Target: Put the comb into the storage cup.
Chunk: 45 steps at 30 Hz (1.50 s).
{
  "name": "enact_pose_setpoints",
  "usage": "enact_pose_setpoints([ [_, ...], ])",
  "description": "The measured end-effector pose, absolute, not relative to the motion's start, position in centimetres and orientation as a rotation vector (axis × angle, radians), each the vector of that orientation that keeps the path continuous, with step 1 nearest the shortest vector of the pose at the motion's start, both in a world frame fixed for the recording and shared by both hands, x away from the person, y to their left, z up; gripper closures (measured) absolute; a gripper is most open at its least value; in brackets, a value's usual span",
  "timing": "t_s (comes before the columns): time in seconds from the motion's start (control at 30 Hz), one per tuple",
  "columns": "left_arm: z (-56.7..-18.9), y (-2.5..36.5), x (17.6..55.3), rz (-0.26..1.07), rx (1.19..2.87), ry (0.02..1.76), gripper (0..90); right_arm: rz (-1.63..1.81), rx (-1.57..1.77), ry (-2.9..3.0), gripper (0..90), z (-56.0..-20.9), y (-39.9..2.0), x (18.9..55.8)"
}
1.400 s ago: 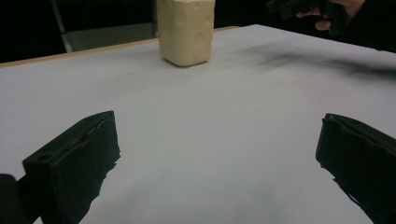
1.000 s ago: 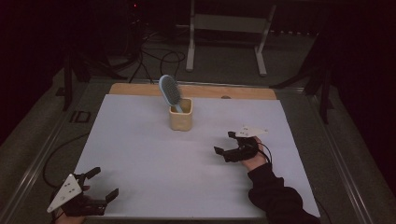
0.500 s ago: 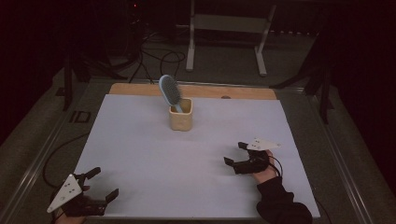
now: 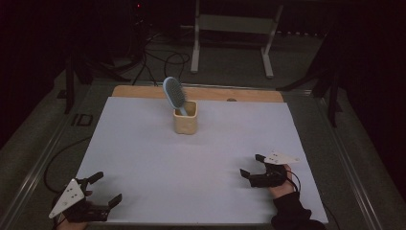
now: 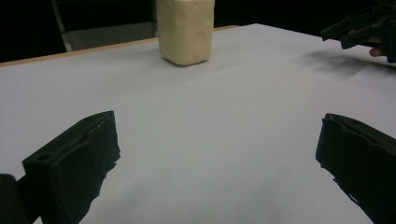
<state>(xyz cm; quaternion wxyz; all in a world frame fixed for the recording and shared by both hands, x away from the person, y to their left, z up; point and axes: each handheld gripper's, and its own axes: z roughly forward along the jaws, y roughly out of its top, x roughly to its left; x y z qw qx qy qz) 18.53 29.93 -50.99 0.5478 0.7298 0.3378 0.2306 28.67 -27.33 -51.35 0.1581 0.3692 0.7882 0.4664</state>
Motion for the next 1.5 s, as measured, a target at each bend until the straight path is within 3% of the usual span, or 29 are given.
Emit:
enact_pose_setpoints([
  [0.53,-51.1,29.8,18.6,0.548,1.738,0.801,0.0,1.351,1.112,2.231,10.5,-51.9,-29.2,25.8],
  [1.5,-51.1,29.7,18.6,0.547,1.746,0.800,0.0,1.374,1.058,2.292,10.5,-52.1,-28.1,25.9],
])
